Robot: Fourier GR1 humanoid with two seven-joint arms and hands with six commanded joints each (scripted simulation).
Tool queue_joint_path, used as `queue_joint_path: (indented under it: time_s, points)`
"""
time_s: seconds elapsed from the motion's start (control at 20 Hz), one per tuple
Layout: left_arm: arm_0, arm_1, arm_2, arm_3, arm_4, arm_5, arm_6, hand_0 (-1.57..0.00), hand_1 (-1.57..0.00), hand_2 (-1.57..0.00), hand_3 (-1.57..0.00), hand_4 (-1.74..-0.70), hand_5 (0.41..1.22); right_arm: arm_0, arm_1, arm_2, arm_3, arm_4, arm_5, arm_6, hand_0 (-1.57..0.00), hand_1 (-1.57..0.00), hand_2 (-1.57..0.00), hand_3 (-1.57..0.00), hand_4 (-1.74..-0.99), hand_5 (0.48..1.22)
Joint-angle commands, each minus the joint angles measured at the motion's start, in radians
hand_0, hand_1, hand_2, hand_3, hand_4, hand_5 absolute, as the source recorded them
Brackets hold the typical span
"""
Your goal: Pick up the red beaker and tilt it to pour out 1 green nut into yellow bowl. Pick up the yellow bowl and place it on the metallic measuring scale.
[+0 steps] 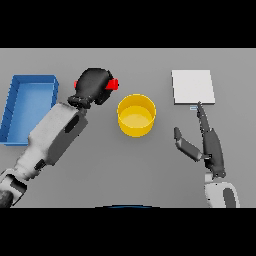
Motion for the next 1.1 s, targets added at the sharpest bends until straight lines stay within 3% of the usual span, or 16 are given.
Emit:
queue_joint_path:
  time_s: [0.0, 0.15, 0.2, 0.3, 0.4, 0.65, 0.85, 1.05]
  points:
    - [-0.014, 0.015, -0.020, 0.007, -0.022, -0.011, -0.008, -1.57, -1.57, -1.57, -1.57, -1.74, 1.182, 0.011, -0.002, 0.003, -0.013, -0.002, 0.004, -0.008, 0.00, 0.00, 0.00, 0.00, -1.274, 0.702]
    - [-0.072, 0.034, -0.089, 0.035, -0.087, -0.054, -0.032, -1.57, -1.57, -1.57, -1.57, -1.65, 1.201, 0.002, 0.005, 0.003, 0.002, -0.005, 0.006, 0.003, 0.00, 0.00, 0.00, 0.00, -1.284, 0.705]
    - [-0.088, 0.043, -0.112, 0.037, -0.106, -0.067, -0.041, -1.57, -1.57, -1.57, -1.57, -1.67, 1.205, 0.013, 0.016, 0.012, 0.000, -0.001, 0.002, -0.008, 0.00, 0.00, 0.00, 0.00, -1.283, 0.702]
    - [-0.139, 0.043, -0.165, 0.059, -0.143, -0.137, -0.036, -1.57, -1.57, -1.57, -1.39, -1.69, 1.211, 0.003, 0.029, 0.007, 0.004, -0.017, 0.001, -0.013, 0.00, 0.00, 0.00, 0.00, -1.287, 0.690]
    - [-0.177, 0.045, -0.221, 0.075, -0.180, -0.165, -0.077, -1.57, -1.57, -1.57, -1.28, -1.70, 1.215, 0.010, 0.030, -0.002, 0.006, -0.023, -0.006, -0.026, 0.00, 0.00, 0.00, 0.00, -1.292, 0.678]
    - [-0.263, 0.026, -0.355, 0.139, -0.264, -0.226, -0.152, -1.57, -1.57, -1.57, -1.47, -1.73, 1.219, 0.009, 0.042, -0.012, 0.006, -0.054, 0.001, -0.031, 0.00, 0.00, 0.00, 0.00, -1.291, 0.648]
    - [-0.320, 0.014, -0.456, 0.192, -0.335, -0.263, -0.175, -1.57, -1.57, -1.57, -1.53, -1.74, 1.220, -0.005, 0.039, -0.020, 0.018, -0.049, -0.009, -0.003, 0.00, 0.00, 0.00, 0.00, -1.293, 0.631]
    - [-0.372, 0.016, -0.538, 0.212, -0.383, -0.275, -0.214, -1.57, -1.57, -1.57, -1.55, -1.74, 1.221, -0.006, 0.049, -0.010, 0.035, -0.021, -0.029, -0.013, 0.00, 0.00, 0.00, 0.00, -1.278, 0.609]
